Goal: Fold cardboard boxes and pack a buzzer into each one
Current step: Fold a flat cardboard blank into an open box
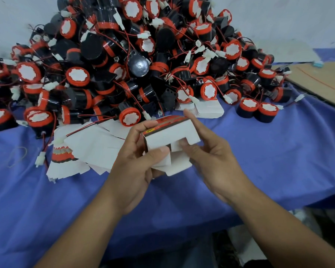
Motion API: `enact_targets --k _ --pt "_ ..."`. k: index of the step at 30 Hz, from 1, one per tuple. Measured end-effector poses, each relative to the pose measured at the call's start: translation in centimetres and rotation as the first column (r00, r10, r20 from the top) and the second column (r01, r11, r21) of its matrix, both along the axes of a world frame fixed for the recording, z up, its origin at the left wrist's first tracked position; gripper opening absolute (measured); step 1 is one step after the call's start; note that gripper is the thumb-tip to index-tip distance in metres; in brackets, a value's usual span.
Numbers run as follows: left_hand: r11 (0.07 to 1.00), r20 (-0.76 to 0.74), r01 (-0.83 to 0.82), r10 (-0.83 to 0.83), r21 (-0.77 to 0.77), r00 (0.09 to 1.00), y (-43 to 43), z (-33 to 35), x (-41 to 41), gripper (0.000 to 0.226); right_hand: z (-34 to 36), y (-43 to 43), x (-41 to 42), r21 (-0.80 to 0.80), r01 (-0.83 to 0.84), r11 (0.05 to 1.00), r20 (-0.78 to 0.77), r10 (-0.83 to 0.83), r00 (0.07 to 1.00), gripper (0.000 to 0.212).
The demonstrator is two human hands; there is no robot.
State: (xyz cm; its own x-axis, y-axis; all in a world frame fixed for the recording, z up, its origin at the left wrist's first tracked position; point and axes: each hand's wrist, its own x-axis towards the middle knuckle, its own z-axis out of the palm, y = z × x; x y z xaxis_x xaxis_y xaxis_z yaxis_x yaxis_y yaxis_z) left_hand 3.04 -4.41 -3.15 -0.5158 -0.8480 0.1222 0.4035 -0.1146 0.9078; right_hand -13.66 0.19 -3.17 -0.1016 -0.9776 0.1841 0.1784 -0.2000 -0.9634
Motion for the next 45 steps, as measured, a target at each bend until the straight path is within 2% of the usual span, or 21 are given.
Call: enact_targets --k 3,6,8,11,14,17,19,20,23,26,30,31,33,37,41,45 --pt "0.999 -0.057 -0.003 0.006 0.051 0.998 -0.2 0.0 -0.1 0.034 0.3 -0.2 0.0 0.025 -0.05 0.998 0.16 0.045 0.986 0.046" --pt "0.999 -0.047 -0.029 0.031 0.046 0.998 0.2 -0.3 -0.6 0.035 0.2 -0.2 0.4 0.014 -0.057 0.998 0.125 0.055 0.991 0.051" --pt "0.999 0.018 -0.046 0.046 -0.01 0.999 0.8 -0.7 -1.1 0.035 0.0 -0.2 0.6 0.004 -0.015 1.0 0.118 0.015 0.993 0.055" --pt "0.968 0.207 -0.045 0.098 -0.246 0.973 2.0 -1.4 -1.6 0.042 0.2 -0.2 0.6 -0.006 0.135 0.991 0.167 -0.132 0.977 0.049" --pt "0.887 0.439 0.084 0.141 -0.455 0.887 2.8 -2.0 -1.5 0.049 0.9 -0.2 0.3 0.023 0.29 0.957 0.12 -0.291 0.949 0.035" --pt "0.69 0.537 0.128 0.418 -0.713 0.733 2.8 -2.3 -1.1 0.045 1.6 -0.1 -0.7 0.059 0.287 0.956 0.061 -0.29 0.955 0.024" --pt "0.555 0.477 0.092 0.604 -0.827 0.639 2.2 -2.0 -0.6 0.055 2.0 0.0 -1.2 0.084 0.21 0.974 0.07 -0.216 0.974 0.023" --pt "0.52 0.443 0.074 0.635 -0.851 0.632 1.8 -1.8 -0.4 0.065 2.3 0.0 -1.3 0.088 0.171 0.981 0.06 -0.176 0.983 0.024" --pt "0.439 0.407 0.162 0.552 -0.884 0.727 1.3 -1.3 -0.1 0.09 2.6 0.2 -1.1 0.098 0.006 0.995 0.084 -0.014 0.996 0.028" --pt "0.38 0.388 0.21 0.486 -0.901 0.783 1.2 -0.8 -0.3 0.096 2.8 0.4 -1.0 0.117 -0.118 0.986 0.137 0.102 0.985 0.024" --pt "0.291 0.276 0.124 0.568 -0.949 0.775 0.8 -0.1 0.1 0.092 2.9 0.3 -1.1 0.153 -0.089 0.984 0.178 0.061 0.982 0.059" --pt "0.292 0.256 0.092 0.594 -0.952 0.763 0.6 0.0 0.1 0.091 2.9 0.2 -1.0 0.153 -0.078 0.985 0.216 0.044 0.975 0.063" --pt "0.31 0.23 0.026 0.645 -0.95 0.729 0.5 0.1 0.0 0.09 2.7 0.1 -0.7 0.122 -0.097 0.988 0.266 0.062 0.962 0.058" --pt "0.378 0.227 -0.098 0.722 -0.92 0.654 0.3 0.0 -0.2 0.086 2.2 0.2 -0.2 0.096 -0.167 0.981 0.189 0.147 0.971 0.049" --pt "0.491 0.355 -0.053 0.696 -0.869 0.625 0.1 0.1 0.2 0.079 1.8 0.2 0.0 0.092 -0.199 0.976 0.156 0.183 0.971 0.039" --pt "0.533 0.401 -0.007 0.645 -0.846 0.651 0.4 0.5 0.3 0.071 1.7 -0.1 0.7 0.093 -0.169 0.981 0.209 0.147 0.967 0.043"
